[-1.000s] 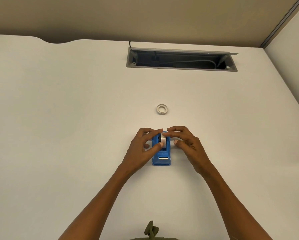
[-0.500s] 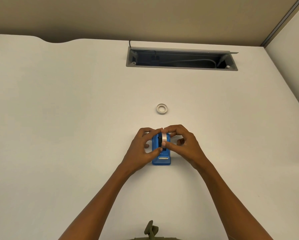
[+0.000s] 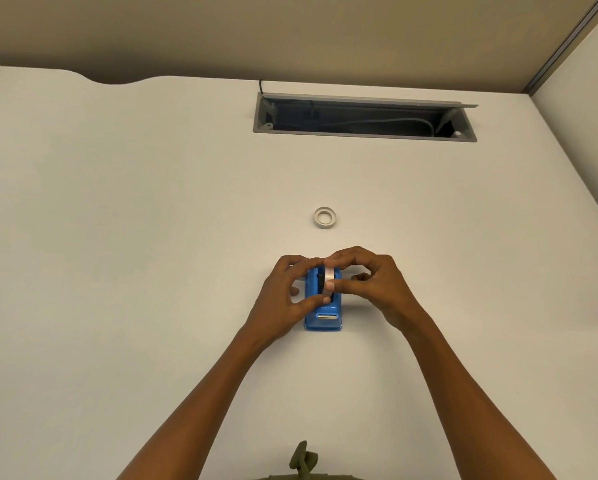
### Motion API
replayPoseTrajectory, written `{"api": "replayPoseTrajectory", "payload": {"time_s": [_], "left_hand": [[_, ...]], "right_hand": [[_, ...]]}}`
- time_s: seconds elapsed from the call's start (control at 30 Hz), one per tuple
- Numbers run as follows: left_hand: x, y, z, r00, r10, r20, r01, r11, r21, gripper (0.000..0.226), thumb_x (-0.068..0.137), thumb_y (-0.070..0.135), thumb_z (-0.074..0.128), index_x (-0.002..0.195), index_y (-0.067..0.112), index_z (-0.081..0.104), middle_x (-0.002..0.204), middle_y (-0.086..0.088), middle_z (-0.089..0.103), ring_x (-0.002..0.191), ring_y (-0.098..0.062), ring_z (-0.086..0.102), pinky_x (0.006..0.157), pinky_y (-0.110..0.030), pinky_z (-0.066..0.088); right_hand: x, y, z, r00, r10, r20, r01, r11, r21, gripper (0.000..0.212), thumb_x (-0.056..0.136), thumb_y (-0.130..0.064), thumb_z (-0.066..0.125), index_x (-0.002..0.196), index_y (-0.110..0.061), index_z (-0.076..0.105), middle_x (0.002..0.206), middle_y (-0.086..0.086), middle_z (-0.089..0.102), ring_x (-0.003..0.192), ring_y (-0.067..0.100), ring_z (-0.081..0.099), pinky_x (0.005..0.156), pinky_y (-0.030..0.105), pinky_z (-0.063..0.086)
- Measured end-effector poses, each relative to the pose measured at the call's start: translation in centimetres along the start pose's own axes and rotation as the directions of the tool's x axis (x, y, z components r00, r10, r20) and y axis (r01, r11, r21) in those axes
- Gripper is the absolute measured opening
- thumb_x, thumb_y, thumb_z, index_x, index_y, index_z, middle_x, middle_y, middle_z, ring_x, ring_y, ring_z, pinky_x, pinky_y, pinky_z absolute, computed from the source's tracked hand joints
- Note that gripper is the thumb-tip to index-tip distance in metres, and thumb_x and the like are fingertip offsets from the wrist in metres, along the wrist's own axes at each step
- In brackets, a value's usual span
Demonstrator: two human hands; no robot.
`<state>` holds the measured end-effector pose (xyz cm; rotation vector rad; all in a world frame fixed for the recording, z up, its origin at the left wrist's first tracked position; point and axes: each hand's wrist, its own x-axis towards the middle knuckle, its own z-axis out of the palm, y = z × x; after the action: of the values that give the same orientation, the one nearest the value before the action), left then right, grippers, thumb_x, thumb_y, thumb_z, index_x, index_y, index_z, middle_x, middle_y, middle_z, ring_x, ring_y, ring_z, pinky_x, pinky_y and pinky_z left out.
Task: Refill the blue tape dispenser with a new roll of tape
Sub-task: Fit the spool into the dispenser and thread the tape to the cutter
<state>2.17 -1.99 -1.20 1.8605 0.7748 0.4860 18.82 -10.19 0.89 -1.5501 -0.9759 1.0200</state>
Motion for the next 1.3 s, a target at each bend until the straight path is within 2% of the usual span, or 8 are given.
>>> {"api": "replayPoseTrajectory", "payload": {"time_s": [0.2, 0.4, 0.57, 0.7, 0.8, 1.0, 1.1, 1.3], "left_hand": [[0.1, 0.0, 0.2, 1.000, -0.007, -0.016, 0.006, 1.000, -0.017, 0.056, 0.073, 0.029, 0.075, 0.105, 0.057, 0.038, 0.114, 0.011, 0.045, 0.095, 0.004, 0.052, 0.071, -0.001, 0.042], [0.1, -0.1, 0.3, 1.000, -0.009, -0.027, 0.008, 0.999, -0.032, 0.055, 0.072, 0.027, 0.076, 0.106, 0.051, 0.040, 0.115, 0.007, 0.046, 0.095, 0.000, 0.052, 0.072, -0.001, 0.043], [0.1, -0.1, 0.3, 1.000, -0.015, -0.021, 0.014, 1.000, -0.026, 0.056, 0.071, 0.029, 0.077, 0.105, 0.053, 0.039, 0.115, 0.008, 0.046, 0.095, 0.001, 0.052, 0.071, 0.000, 0.042], [0.0, 0.0, 0.3, 1.000, -0.019, -0.025, 0.018, 0.999, -0.030, 0.055, 0.072, 0.031, 0.076, 0.106, 0.053, 0.039, 0.115, 0.009, 0.046, 0.095, 0.001, 0.052, 0.071, 0.000, 0.042], [0.0, 0.1, 0.3, 1.000, -0.022, -0.015, 0.022, 0.999, -0.027, 0.053, 0.073, 0.032, 0.075, 0.107, 0.051, 0.041, 0.115, 0.008, 0.047, 0.095, 0.000, 0.052, 0.072, -0.001, 0.042], [-0.1, 0.1, 0.1, 1.000, -0.005, -0.015, 0.005, 1.000, -0.019, 0.053, 0.074, 0.035, 0.074, 0.108, 0.058, 0.041, 0.116, 0.008, 0.048, 0.097, 0.001, 0.053, 0.072, -0.002, 0.042], [-0.2, 0.1, 0.2, 1.000, -0.006, -0.022, 0.005, 1.000, -0.018, 0.055, 0.075, 0.037, 0.072, 0.111, 0.062, 0.038, 0.115, 0.010, 0.048, 0.096, 0.003, 0.053, 0.073, -0.004, 0.043], [-0.2, -0.1, 0.3, 1.000, -0.005, -0.029, 0.005, 1.000, -0.025, 0.057, 0.075, 0.036, 0.072, 0.113, 0.060, 0.037, 0.115, 0.007, 0.049, 0.097, -0.001, 0.053, 0.073, -0.004, 0.043]], "right_hand": [[0.0, -0.1, 0.1, 1.000, 0.019, -0.002, -0.019, 1.000, 0.010, 0.022, 0.071, -0.009, 0.078, 0.086, -0.025, 0.073, 0.096, -0.005, 0.071, 0.096, 0.013, 0.065, 0.083, 0.034, 0.052], [-0.1, -0.1, 0.6, 0.999, 0.029, -0.044, -0.028, 0.999, 0.027, 0.021, 0.072, -0.009, 0.077, 0.083, -0.027, 0.073, 0.094, -0.004, 0.071, 0.095, 0.018, 0.064, 0.086, 0.041, 0.051], [0.4, 0.1, 1.1, 0.992, 0.049, -0.117, -0.039, 0.995, 0.088, 0.004, 0.079, -0.010, 0.071, 0.079, -0.013, 0.072, 0.085, 0.002, 0.071, 0.088, 0.016, 0.065, 0.086, 0.034, 0.051], [0.8, 0.0, 1.3, 0.990, 0.071, -0.124, -0.064, 0.996, 0.054, 0.004, 0.080, -0.017, 0.071, 0.078, -0.020, 0.071, 0.081, -0.006, 0.072, 0.085, 0.011, 0.064, 0.082, 0.029, 0.049], [0.3, 0.0, 0.9, 0.994, 0.031, -0.102, -0.027, 0.999, 0.033, 0.007, 0.084, -0.022, 0.065, 0.088, -0.024, 0.070, 0.091, -0.013, 0.071, 0.088, 0.007, 0.062, 0.072, 0.022, 0.052], [-1.3, 0.3, 0.6, 0.997, -0.053, -0.063, 0.051, 0.998, -0.028, 0.026, 0.080, -0.009, 0.047, 0.086, -0.013, 0.071, 0.112, 0.007, 0.061, 0.106, 0.004, 0.057, 0.080, 0.011, 0.047], [-1.4, 0.0, 0.8, 0.995, -0.072, -0.065, 0.069, 0.996, -0.047, 0.026, 0.082, -0.005, 0.047, 0.092, -0.013, 0.070, 0.112, 0.009, 0.061, 0.106, 0.002, 0.056, 0.079, 0.010, 0.047], [-1.0, 0.3, 0.9, 0.996, -0.049, -0.071, 0.043, 0.996, -0.081, 0.026, 0.082, -0.020, 0.050, 0.102, -0.015, 0.066, 0.112, 0.005, 0.062, 0.106, 0.014, 0.058, 0.079, 0.020, 0.051]]}}
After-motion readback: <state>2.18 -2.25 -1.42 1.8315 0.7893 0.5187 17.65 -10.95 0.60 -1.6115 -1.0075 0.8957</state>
